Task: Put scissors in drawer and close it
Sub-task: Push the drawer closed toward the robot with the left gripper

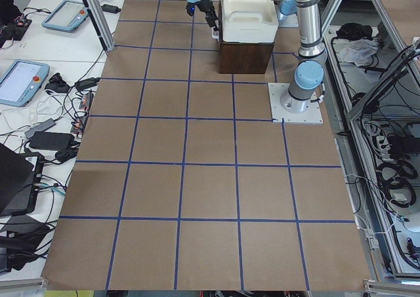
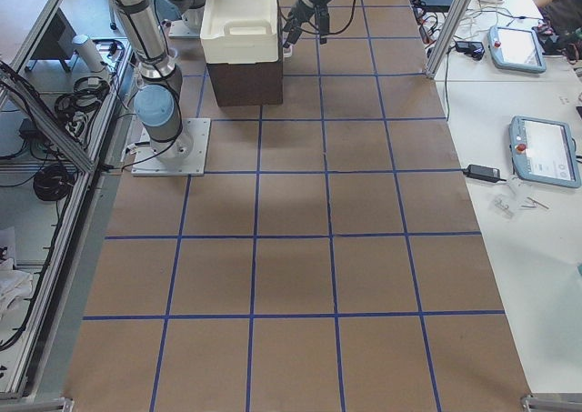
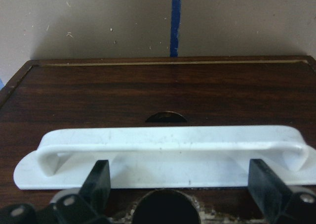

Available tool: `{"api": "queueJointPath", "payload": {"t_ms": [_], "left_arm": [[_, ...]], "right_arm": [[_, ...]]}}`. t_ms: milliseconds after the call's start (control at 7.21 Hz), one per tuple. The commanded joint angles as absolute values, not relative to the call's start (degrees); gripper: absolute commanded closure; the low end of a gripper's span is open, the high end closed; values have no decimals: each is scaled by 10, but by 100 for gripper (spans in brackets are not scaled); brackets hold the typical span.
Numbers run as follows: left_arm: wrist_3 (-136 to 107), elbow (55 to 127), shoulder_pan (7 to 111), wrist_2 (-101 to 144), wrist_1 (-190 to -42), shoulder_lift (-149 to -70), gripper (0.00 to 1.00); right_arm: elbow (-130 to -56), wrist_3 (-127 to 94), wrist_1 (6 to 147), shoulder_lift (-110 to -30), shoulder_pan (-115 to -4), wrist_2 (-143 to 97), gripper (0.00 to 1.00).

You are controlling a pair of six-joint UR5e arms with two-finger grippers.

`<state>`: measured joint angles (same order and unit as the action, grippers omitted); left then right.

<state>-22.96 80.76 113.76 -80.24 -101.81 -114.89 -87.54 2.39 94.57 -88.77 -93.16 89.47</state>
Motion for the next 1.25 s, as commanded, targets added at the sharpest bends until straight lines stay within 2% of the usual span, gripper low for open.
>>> {"api": "queueJointPath", "payload": {"t_ms": [0, 694, 1110], "left_arm": [[-237, 804, 1132, -801, -1017, -1144, 0], [-253, 815, 1133, -777, -1048, -1136, 0], [-268, 799, 1111, -792, -1001, -1115, 0]], "right_arm": [[-875, 24, 946, -888, -931, 895, 0], [-875, 24, 945, -888, -932, 895, 0], [-875, 24, 944, -888, -932, 895, 0]]}}
